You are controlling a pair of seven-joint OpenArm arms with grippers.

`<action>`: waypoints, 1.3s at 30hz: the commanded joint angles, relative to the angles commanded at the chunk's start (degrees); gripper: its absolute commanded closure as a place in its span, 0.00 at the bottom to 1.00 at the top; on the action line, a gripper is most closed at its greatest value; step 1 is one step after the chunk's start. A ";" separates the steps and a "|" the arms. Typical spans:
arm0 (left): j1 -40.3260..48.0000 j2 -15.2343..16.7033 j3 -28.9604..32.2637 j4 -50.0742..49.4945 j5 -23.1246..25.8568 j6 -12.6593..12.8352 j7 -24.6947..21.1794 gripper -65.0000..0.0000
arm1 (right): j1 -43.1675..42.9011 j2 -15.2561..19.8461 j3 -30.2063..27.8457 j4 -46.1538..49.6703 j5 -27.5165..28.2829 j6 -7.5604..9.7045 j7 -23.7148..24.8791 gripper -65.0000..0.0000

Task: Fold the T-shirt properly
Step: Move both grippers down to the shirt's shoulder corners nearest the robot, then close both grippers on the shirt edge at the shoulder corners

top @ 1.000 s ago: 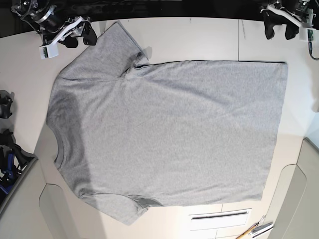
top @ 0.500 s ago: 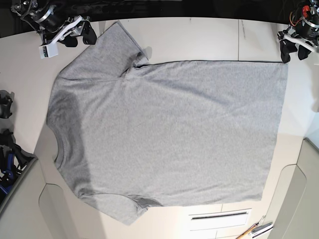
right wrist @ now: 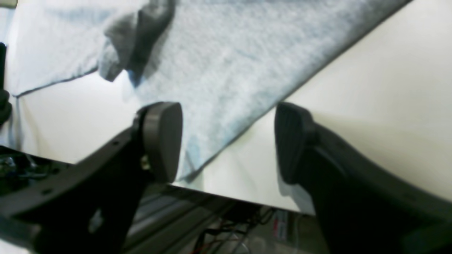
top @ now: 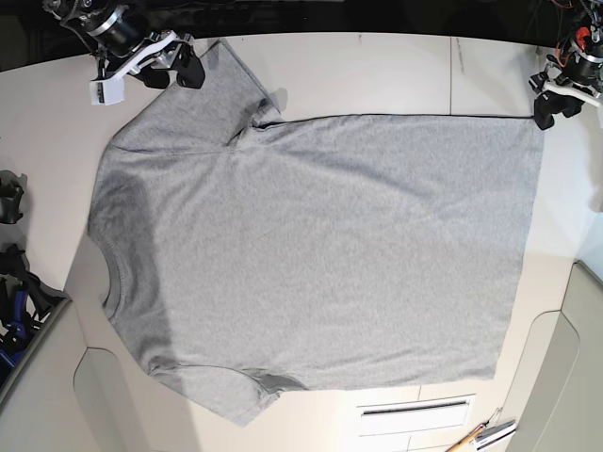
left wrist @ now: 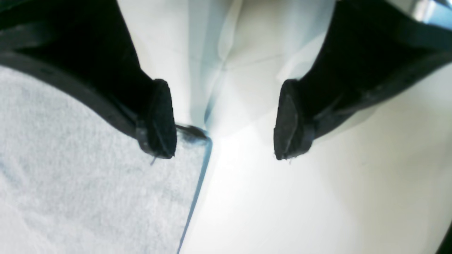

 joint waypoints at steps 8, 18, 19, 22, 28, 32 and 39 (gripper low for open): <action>-1.77 0.00 1.33 0.00 0.07 0.02 0.07 0.28 | 0.11 -0.70 0.00 0.00 -0.04 0.02 0.44 0.37; -1.90 0.02 1.33 0.00 -0.02 0.07 0.04 0.28 | 1.05 -0.70 0.00 0.00 -0.04 0.00 0.81 0.37; -1.90 0.04 1.36 0.00 0.00 0.04 0.07 0.28 | 1.03 -0.72 0.00 0.00 -0.04 0.00 0.81 0.37; -1.90 0.02 1.68 0.00 0.00 0.04 0.07 0.28 | 1.03 -0.72 0.00 0.00 -0.04 0.00 0.81 0.37; -1.92 0.02 5.49 0.00 0.22 0.09 -0.02 0.29 | 1.03 -0.72 0.00 0.00 -0.04 -0.02 0.81 0.37; -3.58 0.17 6.49 0.00 3.17 1.88 0.02 0.46 | 1.03 -0.72 0.00 0.00 -0.04 -0.02 0.81 0.43; -5.40 0.15 6.49 0.00 3.15 2.58 0.02 1.00 | 1.03 -1.70 0.00 0.00 -6.84 0.02 0.85 0.92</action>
